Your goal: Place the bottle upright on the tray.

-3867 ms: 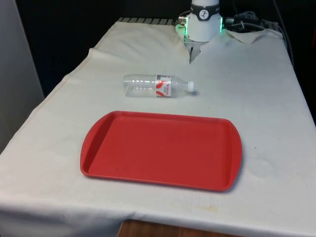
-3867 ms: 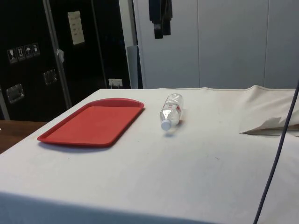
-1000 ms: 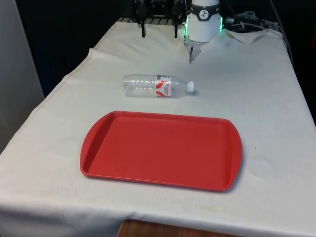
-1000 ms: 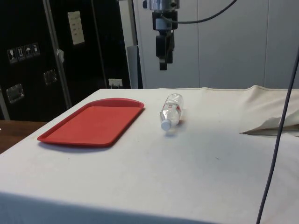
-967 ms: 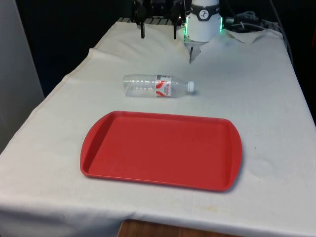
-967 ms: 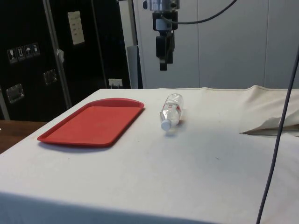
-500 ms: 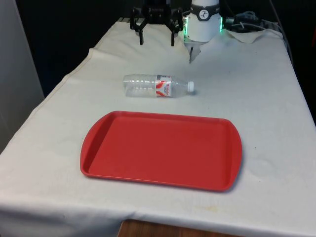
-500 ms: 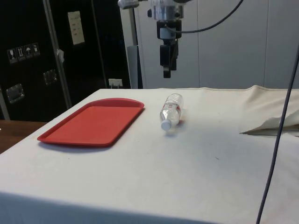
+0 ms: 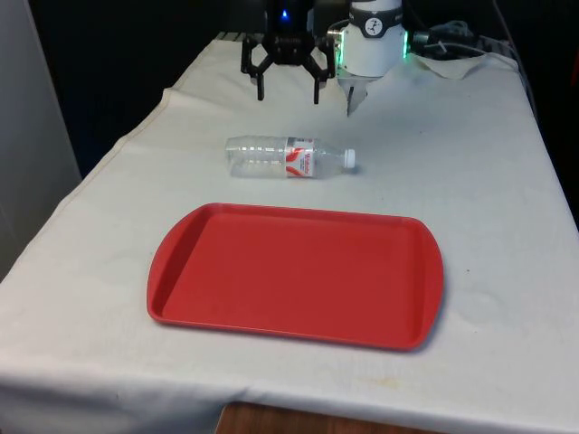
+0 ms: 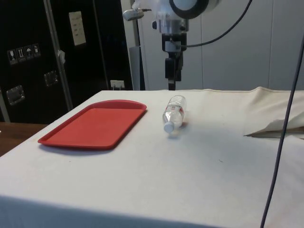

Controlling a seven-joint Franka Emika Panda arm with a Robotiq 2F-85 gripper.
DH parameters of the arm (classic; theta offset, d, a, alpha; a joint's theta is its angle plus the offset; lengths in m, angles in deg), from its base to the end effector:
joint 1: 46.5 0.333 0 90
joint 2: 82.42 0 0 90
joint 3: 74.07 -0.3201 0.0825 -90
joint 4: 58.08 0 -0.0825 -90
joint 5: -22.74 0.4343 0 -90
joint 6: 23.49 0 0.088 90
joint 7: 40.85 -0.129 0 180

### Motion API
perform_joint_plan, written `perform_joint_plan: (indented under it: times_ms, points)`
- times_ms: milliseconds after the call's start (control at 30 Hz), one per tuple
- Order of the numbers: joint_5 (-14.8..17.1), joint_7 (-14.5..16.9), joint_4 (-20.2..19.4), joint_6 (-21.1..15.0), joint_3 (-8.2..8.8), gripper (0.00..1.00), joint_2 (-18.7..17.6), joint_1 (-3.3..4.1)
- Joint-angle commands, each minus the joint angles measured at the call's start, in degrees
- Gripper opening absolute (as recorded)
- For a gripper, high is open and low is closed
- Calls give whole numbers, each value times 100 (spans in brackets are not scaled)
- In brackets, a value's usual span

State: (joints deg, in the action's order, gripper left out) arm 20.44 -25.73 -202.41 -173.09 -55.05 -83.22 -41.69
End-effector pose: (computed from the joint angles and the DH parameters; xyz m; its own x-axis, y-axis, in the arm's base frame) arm 0.4855 -0.1230 0.2214 0.9963 0.0514 0.0683 0.0482 -0.9977 0.0469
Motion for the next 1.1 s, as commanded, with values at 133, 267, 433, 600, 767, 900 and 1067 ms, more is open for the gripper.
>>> perform_joint_plan:
  times_ms: [133, 267, 433, 600, 767, 900, 1067]
  points:
    - [11, -6, 0, -126, -17, 100, -166, 6]
    - [103, 17, -23, -338, -52, 100, -332, 11]
    - [69, -6, 6, -378, -40, 100, -458, 6]
    - [309, 126, -34, -613, -115, 100, -607, -11]
    - [516, 275, -34, -676, -132, 100, -659, -23]
    - [630, 378, -17, -682, -103, 100, -705, 0]
    - [584, 350, 6, -659, -86, 100, -722, 6]
